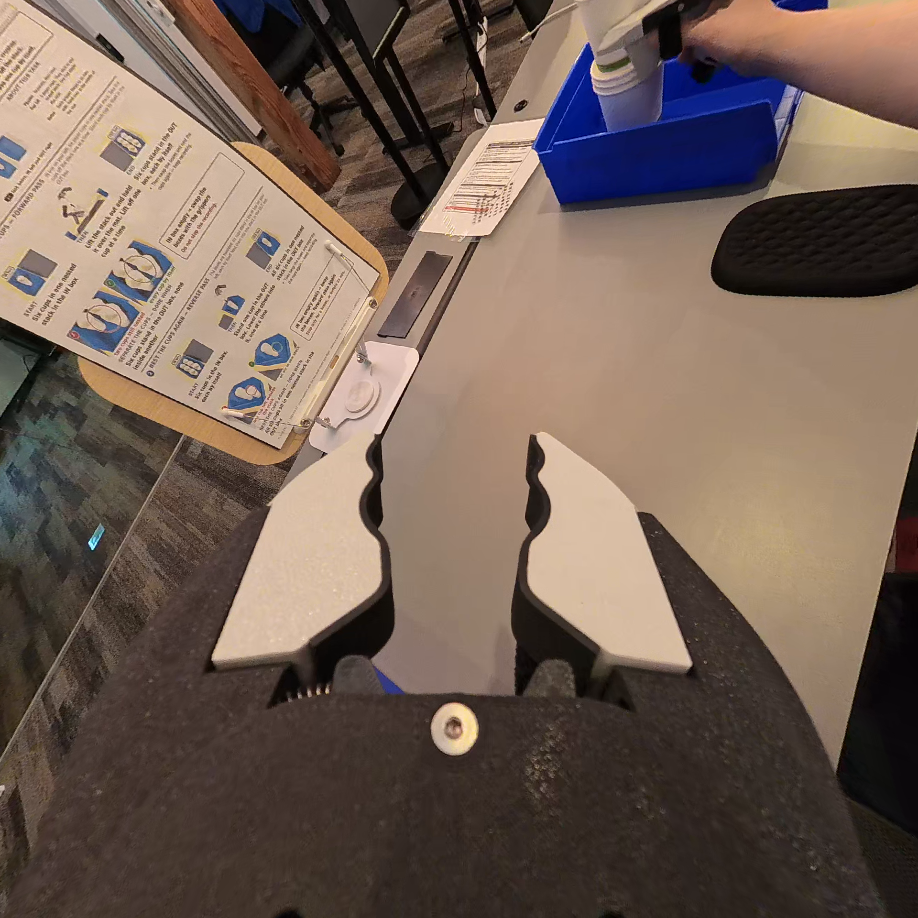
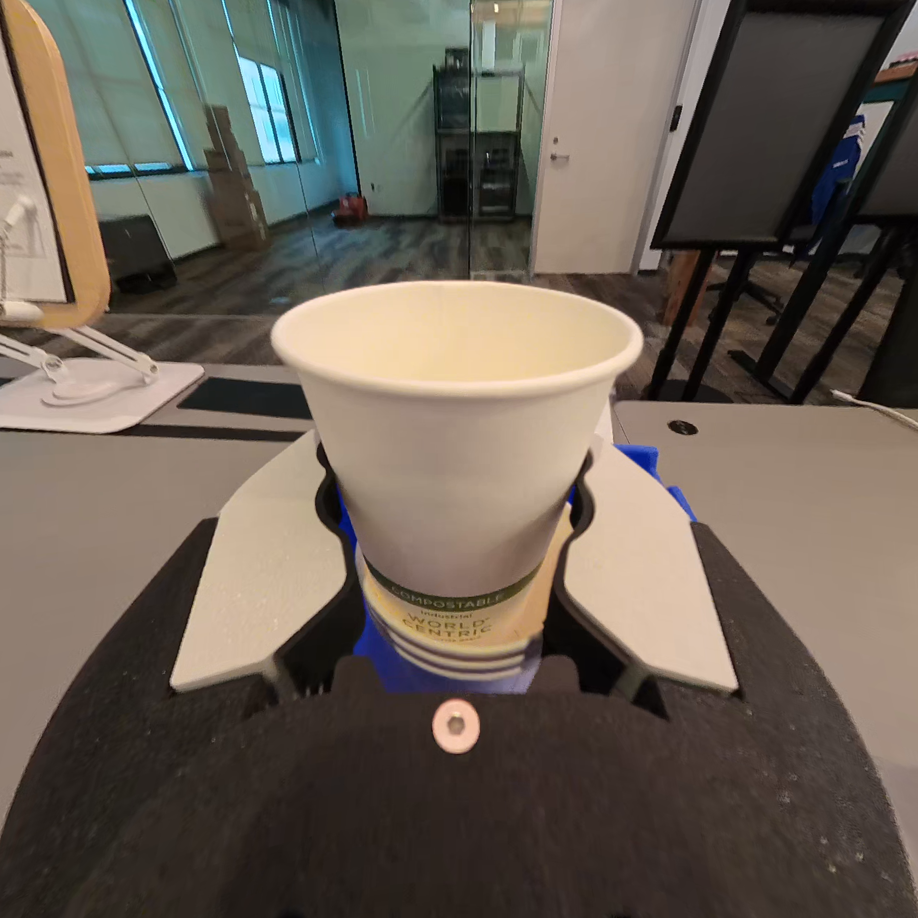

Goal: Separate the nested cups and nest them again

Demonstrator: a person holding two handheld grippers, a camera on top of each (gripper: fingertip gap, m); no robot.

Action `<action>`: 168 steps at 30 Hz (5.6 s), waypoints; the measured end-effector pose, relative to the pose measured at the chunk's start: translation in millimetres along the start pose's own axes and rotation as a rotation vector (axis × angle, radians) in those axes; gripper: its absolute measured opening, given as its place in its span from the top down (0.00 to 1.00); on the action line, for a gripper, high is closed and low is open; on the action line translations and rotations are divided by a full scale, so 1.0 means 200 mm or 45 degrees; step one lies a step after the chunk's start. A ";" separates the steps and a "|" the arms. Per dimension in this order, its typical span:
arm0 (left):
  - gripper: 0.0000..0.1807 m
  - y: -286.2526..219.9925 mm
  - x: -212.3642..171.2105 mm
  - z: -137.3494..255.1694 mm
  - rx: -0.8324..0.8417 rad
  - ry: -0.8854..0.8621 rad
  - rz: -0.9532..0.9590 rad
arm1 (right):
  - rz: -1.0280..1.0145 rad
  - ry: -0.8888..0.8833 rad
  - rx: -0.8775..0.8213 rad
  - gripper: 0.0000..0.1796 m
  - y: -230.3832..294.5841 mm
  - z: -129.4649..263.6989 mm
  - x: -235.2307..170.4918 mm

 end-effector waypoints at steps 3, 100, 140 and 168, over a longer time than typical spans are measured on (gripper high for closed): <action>0.70 0.00 0.00 0.00 -0.002 0.003 0.002 | 0.052 0.045 -0.057 0.47 0.00 0.02 0.00; 0.99 -0.41 0.30 -0.56 -1.069 0.236 -0.876 | 0.382 0.672 1.832 0.52 2.05 0.46 0.03; 0.77 0.09 0.02 -0.06 -0.271 0.205 -0.293 | -0.081 0.092 0.011 0.50 -0.01 0.03 0.09; 0.77 0.49 -0.97 -0.05 0.033 0.828 -0.011 | 0.197 0.204 0.141 0.39 0.29 0.36 0.30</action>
Point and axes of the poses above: each gripper's, where its closed fingertips meet, z back along the fingers, x out of its top, y = z × x across the jaws, the point moved 10 cm from there along z, back along the fingers, and after that the axes turned 9 degrees about -z, right-handed, at the moved point
